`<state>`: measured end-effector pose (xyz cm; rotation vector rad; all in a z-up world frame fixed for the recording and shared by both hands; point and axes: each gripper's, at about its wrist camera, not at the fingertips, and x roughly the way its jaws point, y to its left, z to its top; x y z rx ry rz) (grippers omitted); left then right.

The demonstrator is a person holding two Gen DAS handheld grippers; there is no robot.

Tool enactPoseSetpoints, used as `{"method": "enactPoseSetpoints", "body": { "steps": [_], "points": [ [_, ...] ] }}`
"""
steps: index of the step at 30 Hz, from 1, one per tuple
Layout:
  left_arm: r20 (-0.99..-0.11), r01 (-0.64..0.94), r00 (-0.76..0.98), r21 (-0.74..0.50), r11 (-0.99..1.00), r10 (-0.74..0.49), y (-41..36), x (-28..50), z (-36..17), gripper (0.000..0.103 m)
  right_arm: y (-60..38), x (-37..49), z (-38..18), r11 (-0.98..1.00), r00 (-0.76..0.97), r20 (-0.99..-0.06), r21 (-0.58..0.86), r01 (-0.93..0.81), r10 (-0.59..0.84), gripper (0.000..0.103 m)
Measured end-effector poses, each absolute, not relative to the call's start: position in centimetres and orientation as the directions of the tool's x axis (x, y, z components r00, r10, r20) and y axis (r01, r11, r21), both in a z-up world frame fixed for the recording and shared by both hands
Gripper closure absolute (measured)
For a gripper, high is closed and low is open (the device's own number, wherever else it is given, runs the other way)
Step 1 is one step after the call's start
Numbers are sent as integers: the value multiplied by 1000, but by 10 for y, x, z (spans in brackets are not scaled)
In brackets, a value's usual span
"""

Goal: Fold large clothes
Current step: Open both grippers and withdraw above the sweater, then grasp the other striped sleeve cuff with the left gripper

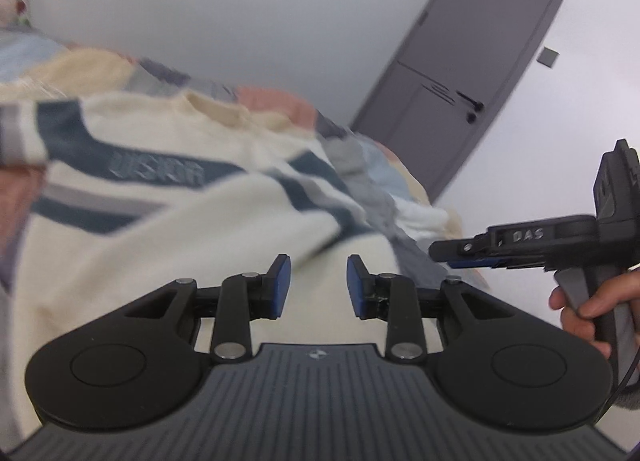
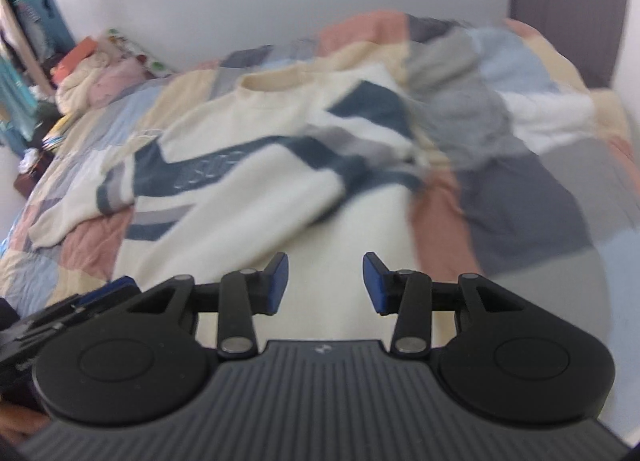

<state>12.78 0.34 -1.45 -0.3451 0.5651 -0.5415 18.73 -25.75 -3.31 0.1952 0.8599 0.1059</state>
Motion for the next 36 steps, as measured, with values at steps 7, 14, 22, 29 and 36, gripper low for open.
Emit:
{"method": "enactPoseSetpoints", "body": {
  "steps": [7, 14, 22, 29, 36],
  "points": [
    [-378, 293, 793, -452, 843, -478, 61, 138, -13, 67, -185, 222, -61, 948, 655, -693, 292, -130, 303, 59],
    [-380, 189, 868, -342, 921, -319, 119, 173, -16, 65, -121, 253, -99, 938, 672, -654, 231, -259, 347, 59],
    [-422, 11, 880, -444, 896, -220, 186, 230, -35, 59, -109, 276, -125, 938, 675, -654, 191, -290, 342, 59],
    [-493, -184, 849, -614, 768, -191, 235, 268, -80, 57, -113, 288, -158, 939, 676, -663, 129, -319, 321, 60],
    [-506, -307, 853, -687, 659, -130, 273, 275, -105, 57, -116, 293, -167, 937, 646, -694, 125, -327, 318, 59]
  ]
}}
